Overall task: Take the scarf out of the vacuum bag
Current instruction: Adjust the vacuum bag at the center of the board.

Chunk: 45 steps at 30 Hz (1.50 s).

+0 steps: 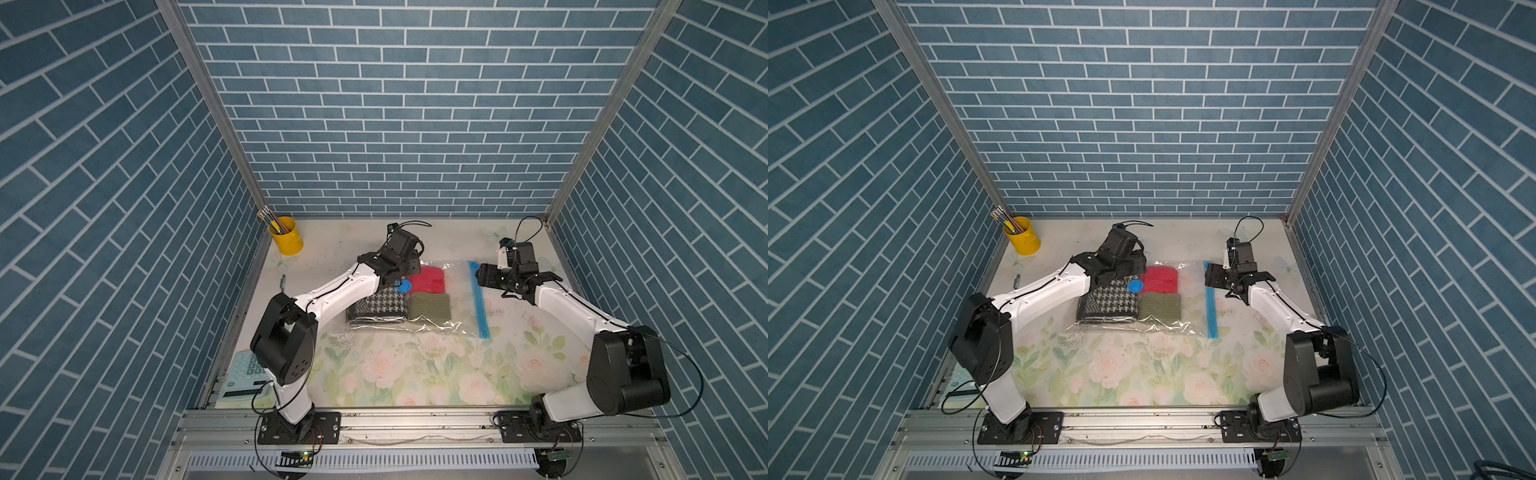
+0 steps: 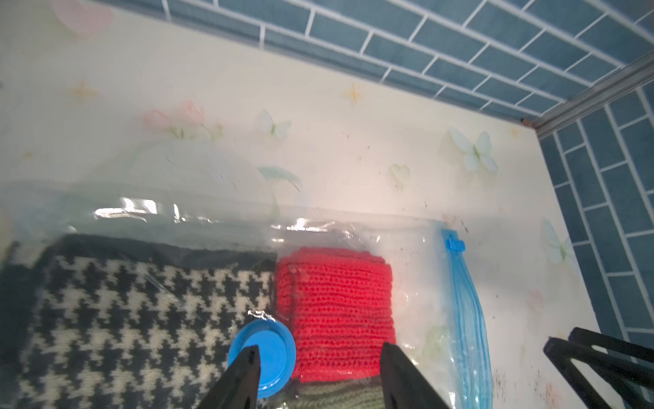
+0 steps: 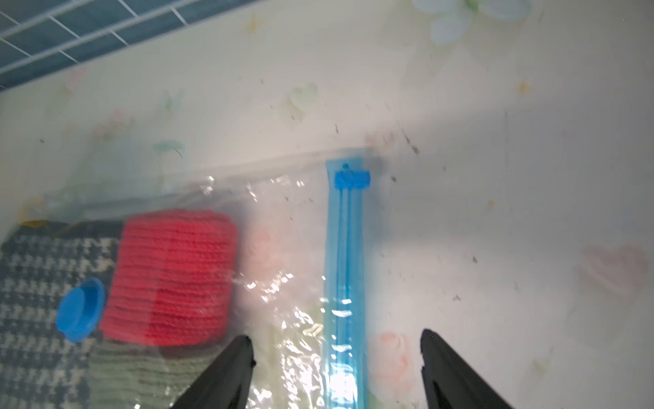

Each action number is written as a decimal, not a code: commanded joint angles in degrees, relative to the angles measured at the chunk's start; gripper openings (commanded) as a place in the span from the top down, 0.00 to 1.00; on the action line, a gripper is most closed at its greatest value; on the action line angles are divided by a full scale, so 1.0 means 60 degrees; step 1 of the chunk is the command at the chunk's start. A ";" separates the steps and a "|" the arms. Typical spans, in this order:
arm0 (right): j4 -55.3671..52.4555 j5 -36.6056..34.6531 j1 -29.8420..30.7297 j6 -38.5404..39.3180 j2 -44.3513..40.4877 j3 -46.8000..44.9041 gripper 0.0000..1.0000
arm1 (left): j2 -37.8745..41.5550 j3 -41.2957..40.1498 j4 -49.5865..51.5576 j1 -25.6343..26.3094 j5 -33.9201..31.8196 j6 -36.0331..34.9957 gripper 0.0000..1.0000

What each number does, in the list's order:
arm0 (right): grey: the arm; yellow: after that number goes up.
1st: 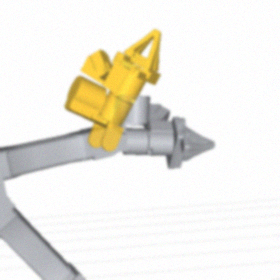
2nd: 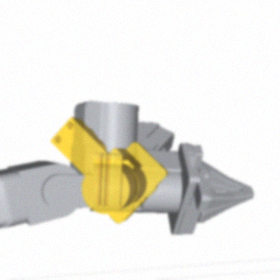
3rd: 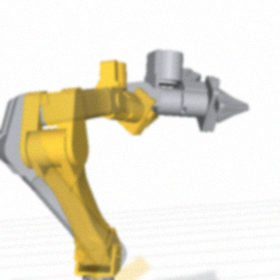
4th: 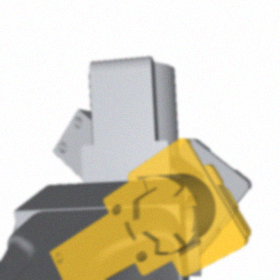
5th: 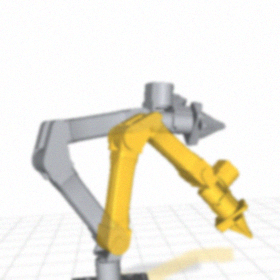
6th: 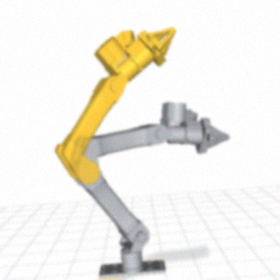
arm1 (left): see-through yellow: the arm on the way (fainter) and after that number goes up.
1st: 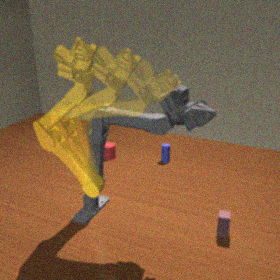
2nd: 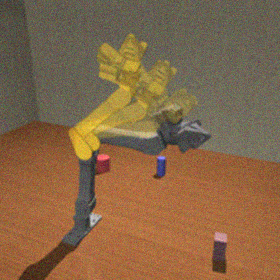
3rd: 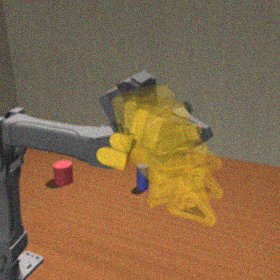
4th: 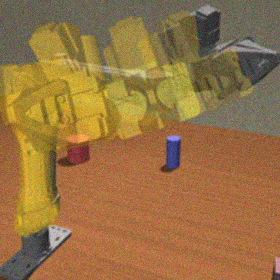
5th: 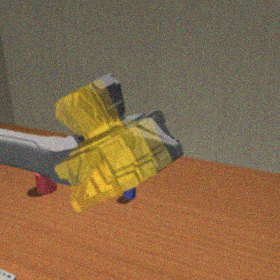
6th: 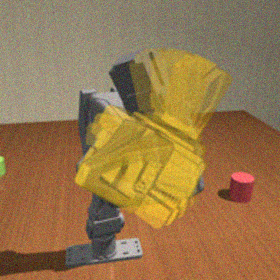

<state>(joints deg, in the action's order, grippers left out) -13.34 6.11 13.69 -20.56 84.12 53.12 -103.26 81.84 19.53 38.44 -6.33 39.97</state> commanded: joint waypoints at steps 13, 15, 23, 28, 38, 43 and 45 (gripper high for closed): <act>0.1431 0.2028 -0.0533 -0.0345 0.0185 -0.1301 0.21 | -0.0739 0.0186 0.1149 -0.0735 0.1223 0.0507 0.33; 0.1389 0.2040 -0.0582 -0.0368 0.0204 -0.1401 0.20 | -0.0276 -0.0052 0.1184 -0.1183 0.1270 0.0423 0.32; 0.2397 0.3240 -0.0657 -0.0928 0.0098 -0.2580 0.18 | 0.1172 -0.1521 0.0831 -0.4166 0.2698 -0.0803 0.28; 0.3074 0.3931 -0.0927 -0.1234 0.0131 -0.3204 0.19 | 0.1658 -0.2757 -0.0364 -0.5159 0.4479 -0.1263 0.26; 0.5559 0.6182 -0.2115 -0.2455 0.0231 -0.4427 0.28 | 0.1800 -0.5012 -0.2397 -0.5834 0.6108 -0.1276 0.25; 0.6276 0.6738 -0.2223 -0.2833 0.0547 -0.4522 0.47 | 0.2256 -0.5559 -0.2467 -0.6335 0.5897 -0.1255 0.24; 0.6543 0.6869 -0.2224 -0.2968 0.0608 -0.4528 0.57 | 0.2263 -0.5598 -0.2379 -0.6430 0.5824 -0.1325 0.24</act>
<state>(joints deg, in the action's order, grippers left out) 20.88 43.48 0.58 -35.97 86.87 26.44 -91.50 48.66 7.09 0.71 28.34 33.23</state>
